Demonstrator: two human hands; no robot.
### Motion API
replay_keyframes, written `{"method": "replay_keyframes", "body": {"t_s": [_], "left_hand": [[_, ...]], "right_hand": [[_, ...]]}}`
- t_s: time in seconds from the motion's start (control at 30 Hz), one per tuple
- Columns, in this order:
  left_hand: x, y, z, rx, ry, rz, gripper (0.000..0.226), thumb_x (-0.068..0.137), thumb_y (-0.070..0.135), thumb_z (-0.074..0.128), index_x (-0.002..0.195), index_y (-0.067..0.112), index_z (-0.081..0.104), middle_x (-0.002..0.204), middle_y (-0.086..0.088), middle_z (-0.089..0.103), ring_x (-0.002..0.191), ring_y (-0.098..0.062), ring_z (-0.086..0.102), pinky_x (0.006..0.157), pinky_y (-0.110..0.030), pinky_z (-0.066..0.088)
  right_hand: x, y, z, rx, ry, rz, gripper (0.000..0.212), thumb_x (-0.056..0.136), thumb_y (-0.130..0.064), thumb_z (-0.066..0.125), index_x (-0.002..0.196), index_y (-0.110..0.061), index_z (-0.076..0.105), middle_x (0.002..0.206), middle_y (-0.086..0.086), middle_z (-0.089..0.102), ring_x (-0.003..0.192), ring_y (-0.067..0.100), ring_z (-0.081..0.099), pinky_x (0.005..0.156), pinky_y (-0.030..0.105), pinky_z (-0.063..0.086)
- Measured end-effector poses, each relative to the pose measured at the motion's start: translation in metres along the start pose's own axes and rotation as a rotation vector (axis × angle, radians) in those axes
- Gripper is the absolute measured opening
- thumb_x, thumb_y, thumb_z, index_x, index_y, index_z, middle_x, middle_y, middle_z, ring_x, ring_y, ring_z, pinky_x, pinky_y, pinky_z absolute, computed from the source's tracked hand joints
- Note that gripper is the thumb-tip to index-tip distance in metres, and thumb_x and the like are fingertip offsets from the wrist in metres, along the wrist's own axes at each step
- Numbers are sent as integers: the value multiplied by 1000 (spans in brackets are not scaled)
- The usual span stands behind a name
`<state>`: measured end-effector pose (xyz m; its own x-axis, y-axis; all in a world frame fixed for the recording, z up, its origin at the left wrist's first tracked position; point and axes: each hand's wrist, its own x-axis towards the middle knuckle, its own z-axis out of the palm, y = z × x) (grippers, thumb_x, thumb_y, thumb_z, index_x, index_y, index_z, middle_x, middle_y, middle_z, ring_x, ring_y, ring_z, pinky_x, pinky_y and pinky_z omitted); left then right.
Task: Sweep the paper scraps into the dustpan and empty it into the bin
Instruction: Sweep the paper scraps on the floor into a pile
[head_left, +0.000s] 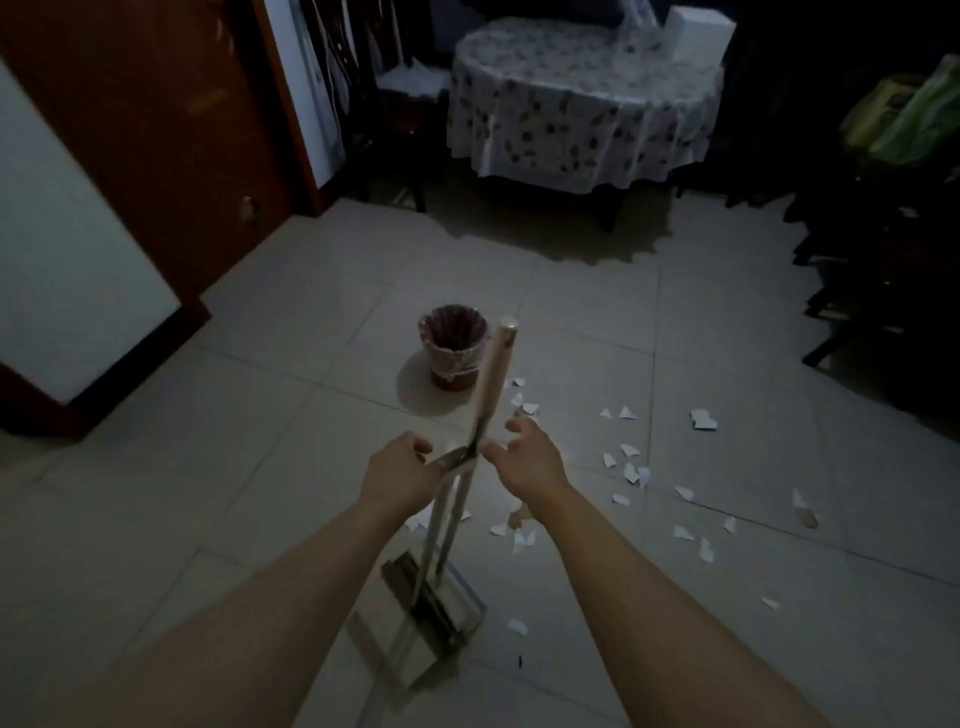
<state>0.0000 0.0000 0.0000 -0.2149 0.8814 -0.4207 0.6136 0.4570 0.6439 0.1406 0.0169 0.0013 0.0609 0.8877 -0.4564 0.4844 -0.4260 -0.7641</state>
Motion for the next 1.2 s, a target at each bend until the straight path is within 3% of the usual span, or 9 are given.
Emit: {"method": "replay_keyframes", "body": {"t_s": [0.17,0.3,0.37,0.47,0.6,0.77,0.9,1.2], "left_hand": [[15,1,10,4,-40,-67,36,87,37,65,111,11,64,110,-6,66,102,-22,61,87,-31,50],[21,-3,15,31,-62,-102,22,92,27,59,107,13,67,110,-9,68,92,-22,61,79,-30,51],[23,-3,17,27,-97,-117,23,94,23,54,111,13,67,108,-10,68,93,-25,65,67,-26,48],[20,2,21,-9,-147,-154,24,97,19,49,115,15,65,98,-9,66,78,-22,66,49,-21,41],[17,5,24,-10,-197,-172,30,98,16,42,122,18,61,98,-9,64,59,-14,57,50,-22,40],[15,2,23,40,-180,-134,33,99,13,42,125,15,61,107,-14,69,55,-13,53,37,-16,35],[14,-3,20,28,-158,-139,30,98,14,44,121,15,64,92,-10,65,55,-13,52,36,-16,33],[15,-7,19,52,-142,-127,33,99,11,43,124,15,64,104,-16,69,73,-23,57,44,-20,36]], "right_hand": [[20,-4,2,24,33,-58,51,90,-32,62,134,-12,47,133,7,54,117,21,55,79,21,40],[26,-5,2,-8,55,-143,30,92,-26,59,116,-8,56,111,7,63,98,21,59,60,11,37],[29,-6,1,-20,51,-184,26,93,-20,58,115,-6,58,110,8,64,95,20,58,70,16,40],[30,-4,1,-59,66,-214,23,92,-13,57,114,-3,58,112,12,65,98,22,61,79,26,45],[28,3,2,-130,144,-271,24,89,-9,61,111,-1,60,108,13,66,100,25,64,81,23,46],[27,6,8,-115,174,-319,22,87,-8,64,109,-3,60,104,12,67,96,23,64,84,24,49],[30,3,12,-139,181,-334,20,87,-9,64,106,-3,61,102,11,67,93,22,65,87,29,53],[34,2,23,-164,241,-349,19,85,-10,67,102,-4,63,97,11,69,88,24,68,85,32,56]]}}
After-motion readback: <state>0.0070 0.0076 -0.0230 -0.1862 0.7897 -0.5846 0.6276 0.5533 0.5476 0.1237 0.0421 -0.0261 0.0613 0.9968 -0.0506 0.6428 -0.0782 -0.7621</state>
